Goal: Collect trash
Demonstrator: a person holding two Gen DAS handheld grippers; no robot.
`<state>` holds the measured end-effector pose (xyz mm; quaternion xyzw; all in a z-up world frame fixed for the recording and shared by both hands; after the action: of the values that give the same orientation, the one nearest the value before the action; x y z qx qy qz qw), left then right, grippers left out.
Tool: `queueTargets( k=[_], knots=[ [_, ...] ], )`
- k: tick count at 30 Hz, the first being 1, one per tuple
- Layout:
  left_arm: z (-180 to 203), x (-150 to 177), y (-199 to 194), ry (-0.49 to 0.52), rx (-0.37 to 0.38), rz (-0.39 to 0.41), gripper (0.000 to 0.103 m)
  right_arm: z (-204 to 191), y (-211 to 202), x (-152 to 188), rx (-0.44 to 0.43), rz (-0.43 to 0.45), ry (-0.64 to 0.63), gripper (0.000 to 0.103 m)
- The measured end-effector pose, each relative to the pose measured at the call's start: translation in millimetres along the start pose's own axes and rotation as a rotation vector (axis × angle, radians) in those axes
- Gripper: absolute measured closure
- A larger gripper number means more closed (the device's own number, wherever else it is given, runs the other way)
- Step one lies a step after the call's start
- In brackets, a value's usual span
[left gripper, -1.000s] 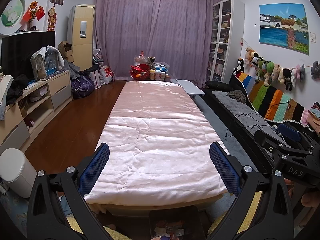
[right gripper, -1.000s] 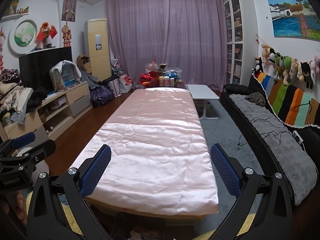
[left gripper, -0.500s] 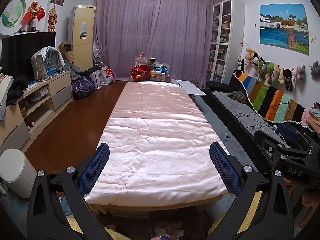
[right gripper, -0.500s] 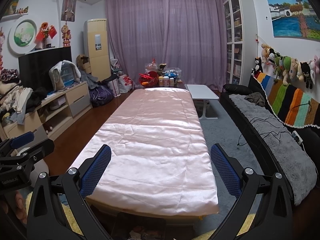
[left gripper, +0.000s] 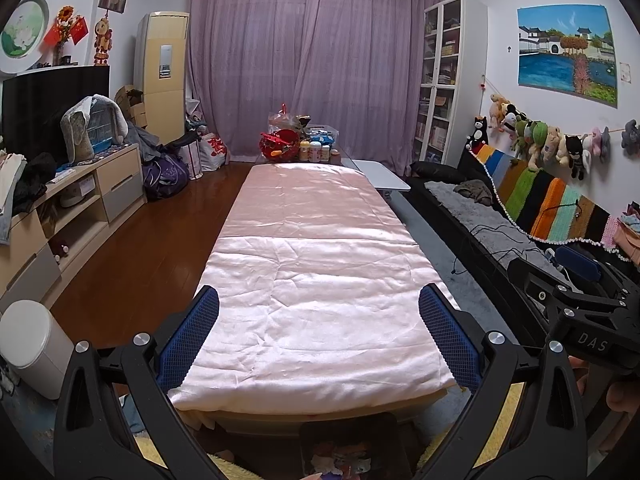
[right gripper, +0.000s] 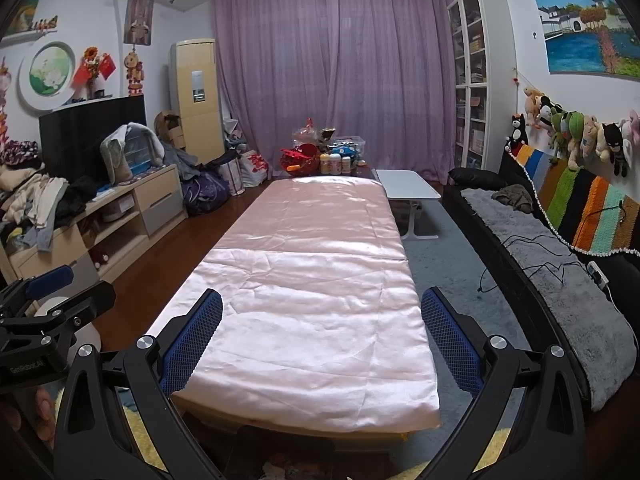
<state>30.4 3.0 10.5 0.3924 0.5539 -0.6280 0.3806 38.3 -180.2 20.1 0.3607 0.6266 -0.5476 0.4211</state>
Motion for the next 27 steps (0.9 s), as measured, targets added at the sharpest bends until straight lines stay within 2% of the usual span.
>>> queueTargets(
  k=[27],
  knots=[
    [-0.7,-0.2,1.5,0.000,-0.002,-0.003,0.008,0.2,0.7,1.9,0.002,-0.004,0.002,0.003]
  ],
)
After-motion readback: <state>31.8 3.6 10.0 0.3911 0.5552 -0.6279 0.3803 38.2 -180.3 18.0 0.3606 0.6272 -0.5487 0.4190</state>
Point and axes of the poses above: each gripper's, at about its wrist camera, not at the fingertips, and y roughly the way its jaws point, z to its right, x to its underside, the point moved 6 cm from there along y, roughly the way its jaws point, and after that the axes turned 5 degrees about z, right-handed, at the moved point
